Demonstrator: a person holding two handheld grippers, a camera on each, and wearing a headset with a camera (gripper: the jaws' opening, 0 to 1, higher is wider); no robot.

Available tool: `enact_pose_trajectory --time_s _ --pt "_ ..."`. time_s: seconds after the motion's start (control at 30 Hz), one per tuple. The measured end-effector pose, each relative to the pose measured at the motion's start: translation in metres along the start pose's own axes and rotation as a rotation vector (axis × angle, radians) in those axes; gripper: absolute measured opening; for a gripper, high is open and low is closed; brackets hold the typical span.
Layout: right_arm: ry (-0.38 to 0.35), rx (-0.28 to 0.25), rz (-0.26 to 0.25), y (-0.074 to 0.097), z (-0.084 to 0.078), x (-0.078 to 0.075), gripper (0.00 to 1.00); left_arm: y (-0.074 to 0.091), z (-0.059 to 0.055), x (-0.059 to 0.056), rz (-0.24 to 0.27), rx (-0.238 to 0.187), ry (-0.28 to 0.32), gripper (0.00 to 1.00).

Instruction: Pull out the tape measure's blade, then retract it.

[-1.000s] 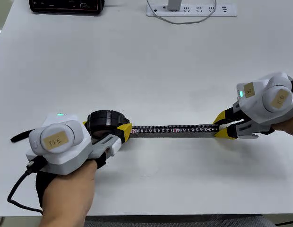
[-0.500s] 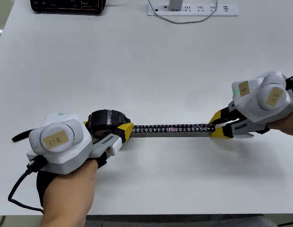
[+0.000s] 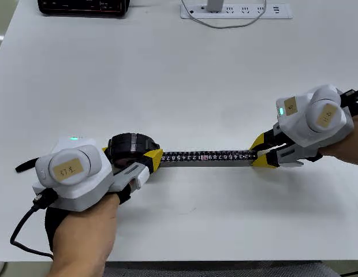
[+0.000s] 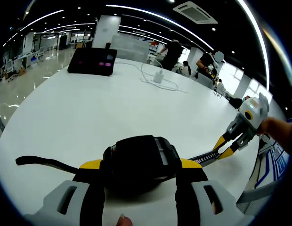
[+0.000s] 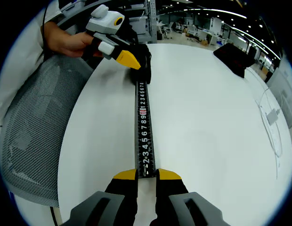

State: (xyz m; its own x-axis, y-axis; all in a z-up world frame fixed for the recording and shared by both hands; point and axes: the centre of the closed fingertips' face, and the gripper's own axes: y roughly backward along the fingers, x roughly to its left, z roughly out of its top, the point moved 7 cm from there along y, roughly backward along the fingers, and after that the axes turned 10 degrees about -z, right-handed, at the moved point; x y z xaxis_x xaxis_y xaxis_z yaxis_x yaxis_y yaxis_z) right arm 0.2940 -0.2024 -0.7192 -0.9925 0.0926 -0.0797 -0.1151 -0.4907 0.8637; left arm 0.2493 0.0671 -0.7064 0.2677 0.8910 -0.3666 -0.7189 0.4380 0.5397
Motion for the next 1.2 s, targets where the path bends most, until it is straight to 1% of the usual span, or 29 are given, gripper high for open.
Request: enact_pose_trajectory --time_s 0.37,0.47,1.2 --pt "-0.002 -0.009 0.006 -0.001 0.007 -0.001 0.10 0.000 0.000 0.000 -0.003 -0.008 0.011 0.56" --pt "-0.007 -0.019 0.008 -0.001 0.010 -0.001 0.10 0.000 0.000 0.000 -0.003 -0.008 0.010 0.56" --pt "0.000 -0.039 0.027 -0.012 0.026 -0.001 0.10 0.000 0.000 0.002 -0.008 -0.013 0.014 0.56"
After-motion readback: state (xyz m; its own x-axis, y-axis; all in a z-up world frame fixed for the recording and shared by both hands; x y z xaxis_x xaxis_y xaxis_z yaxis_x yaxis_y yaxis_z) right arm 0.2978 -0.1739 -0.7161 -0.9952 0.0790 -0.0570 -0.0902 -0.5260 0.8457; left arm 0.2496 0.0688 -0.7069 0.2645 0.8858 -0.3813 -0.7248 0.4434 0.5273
